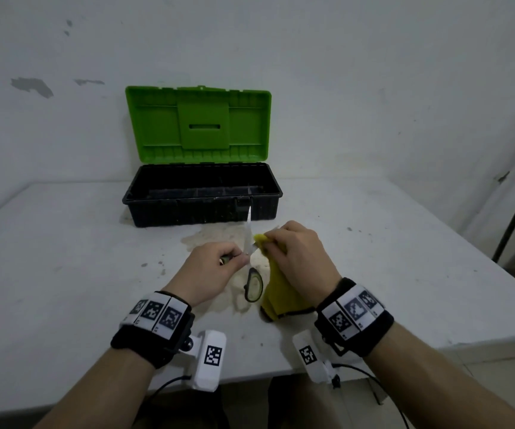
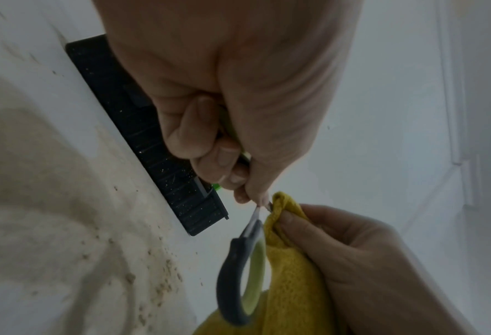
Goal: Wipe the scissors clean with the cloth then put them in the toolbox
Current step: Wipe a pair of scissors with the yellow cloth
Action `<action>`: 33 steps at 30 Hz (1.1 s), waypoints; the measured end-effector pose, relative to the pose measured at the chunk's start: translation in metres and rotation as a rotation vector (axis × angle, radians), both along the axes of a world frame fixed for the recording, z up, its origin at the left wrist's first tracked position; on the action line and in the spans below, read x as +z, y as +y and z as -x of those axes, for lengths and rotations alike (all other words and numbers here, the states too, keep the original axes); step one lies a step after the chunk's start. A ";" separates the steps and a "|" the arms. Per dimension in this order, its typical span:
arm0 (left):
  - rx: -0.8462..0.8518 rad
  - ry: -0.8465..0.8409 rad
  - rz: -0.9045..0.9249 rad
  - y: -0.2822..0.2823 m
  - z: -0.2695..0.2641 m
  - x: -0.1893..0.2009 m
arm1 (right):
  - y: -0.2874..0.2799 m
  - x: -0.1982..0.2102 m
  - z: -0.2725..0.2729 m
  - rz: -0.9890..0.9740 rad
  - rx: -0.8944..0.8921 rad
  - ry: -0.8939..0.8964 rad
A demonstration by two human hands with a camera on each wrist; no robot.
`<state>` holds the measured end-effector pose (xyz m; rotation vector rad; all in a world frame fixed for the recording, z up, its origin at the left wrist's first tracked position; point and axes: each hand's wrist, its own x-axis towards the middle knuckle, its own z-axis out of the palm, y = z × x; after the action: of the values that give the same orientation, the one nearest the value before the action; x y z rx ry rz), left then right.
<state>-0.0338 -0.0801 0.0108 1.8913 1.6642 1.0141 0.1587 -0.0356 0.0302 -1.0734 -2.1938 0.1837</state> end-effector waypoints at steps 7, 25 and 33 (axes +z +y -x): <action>0.055 -0.055 0.012 -0.001 -0.004 0.005 | 0.003 0.022 -0.007 -0.059 -0.082 0.088; 0.011 -0.028 -0.016 -0.004 -0.009 0.010 | -0.017 0.022 0.000 -0.060 0.046 0.016; 0.003 -0.029 -0.003 -0.006 -0.006 0.011 | 0.012 0.028 -0.013 -0.026 -0.189 0.010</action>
<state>-0.0275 -0.0864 0.0214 1.8677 1.6513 1.0408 0.1717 -0.0237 0.0586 -1.2539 -2.0659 0.0754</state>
